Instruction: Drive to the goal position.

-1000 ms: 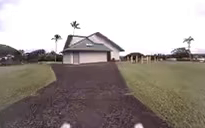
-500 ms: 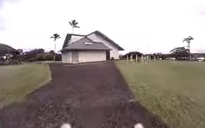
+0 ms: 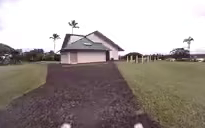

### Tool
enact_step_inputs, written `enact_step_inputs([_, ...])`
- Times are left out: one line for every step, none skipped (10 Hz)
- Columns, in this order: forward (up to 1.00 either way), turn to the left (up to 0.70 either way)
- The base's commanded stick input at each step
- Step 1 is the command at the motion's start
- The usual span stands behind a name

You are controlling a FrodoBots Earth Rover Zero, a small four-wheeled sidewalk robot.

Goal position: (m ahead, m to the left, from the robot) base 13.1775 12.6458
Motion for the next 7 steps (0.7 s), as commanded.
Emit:
enact_step_inputs([0.70, 0.00])
enact_step_inputs([0.70, 0.00])
enact_step_inputs([0.70, 0.00])
enact_step_inputs([0.70, 0.00])
enact_step_inputs([0.70, 0.00])
enact_step_inputs([0.70, 0.00])
enact_step_inputs([0.70, 0.00])
